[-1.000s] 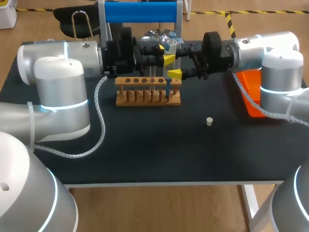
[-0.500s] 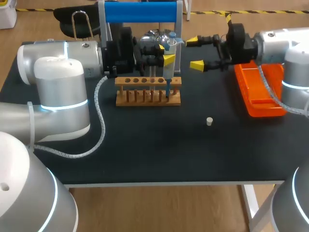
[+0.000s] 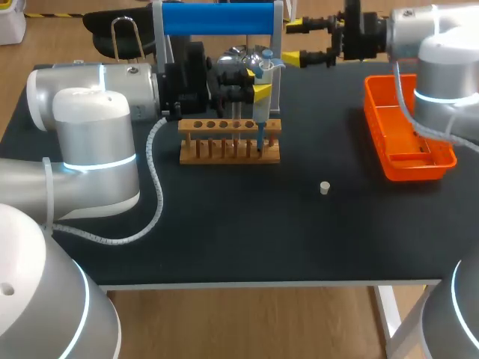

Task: Invert the test tube, pick up the pipette, mount the tip to pipette, aspirate from beaker and dispense into the tube, eject the tip, return the pipette, and cap with the stopper.

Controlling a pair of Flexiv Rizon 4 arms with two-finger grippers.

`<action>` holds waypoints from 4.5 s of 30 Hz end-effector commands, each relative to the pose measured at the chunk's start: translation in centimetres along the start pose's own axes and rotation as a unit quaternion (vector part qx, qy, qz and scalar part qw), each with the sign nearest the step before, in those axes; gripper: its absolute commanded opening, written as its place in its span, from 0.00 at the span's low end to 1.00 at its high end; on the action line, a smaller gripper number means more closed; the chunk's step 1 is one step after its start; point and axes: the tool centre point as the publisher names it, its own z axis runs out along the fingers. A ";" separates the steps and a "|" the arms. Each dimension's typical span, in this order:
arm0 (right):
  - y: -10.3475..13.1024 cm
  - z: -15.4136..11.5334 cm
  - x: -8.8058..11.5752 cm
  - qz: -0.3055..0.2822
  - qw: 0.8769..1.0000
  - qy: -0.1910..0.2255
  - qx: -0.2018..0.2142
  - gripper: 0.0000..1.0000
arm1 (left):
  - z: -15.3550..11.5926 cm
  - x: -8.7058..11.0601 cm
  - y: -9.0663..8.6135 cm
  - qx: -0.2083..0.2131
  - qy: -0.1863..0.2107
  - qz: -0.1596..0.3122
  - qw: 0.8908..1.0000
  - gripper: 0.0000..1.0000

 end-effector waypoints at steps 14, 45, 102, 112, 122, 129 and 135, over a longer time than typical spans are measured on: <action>0.0 4.7 -5.1 0.017 0.997 -0.043 0.061 1.00 | 0.0 0.0 -0.1 -0.001 0.000 0.000 1.000 0.00; 0.7 6.5 -5.0 0.008 0.993 -0.071 0.091 1.00 | 0.0 0.0 -0.1 -0.001 0.000 0.000 1.000 0.00; 0.7 6.5 -5.0 0.008 0.993 -0.071 0.091 1.00 | -13.0 -8.4 1.1 -0.045 -0.202 -0.004 0.978 0.00; 0.7 6.5 -5.0 0.008 0.993 -0.071 0.091 1.00 | -13.6 -12.5 1.0 -0.051 -0.256 -0.003 0.965 0.00; 0.7 6.5 -5.0 0.008 0.993 -0.071 0.091 1.00 | -13.7 -15.6 0.6 -0.042 -0.302 -0.005 0.952 0.00; 0.7 6.5 -5.0 0.008 0.993 -0.071 0.091 1.00 | -13.3 -17.8 0.5 -0.039 -0.336 -0.009 0.941 0.00; 0.7 6.5 -5.0 0.008 0.993 -0.071 0.091 1.00 | -12.6 -19.3 0.8 -0.036 -0.371 -0.016 0.928 0.00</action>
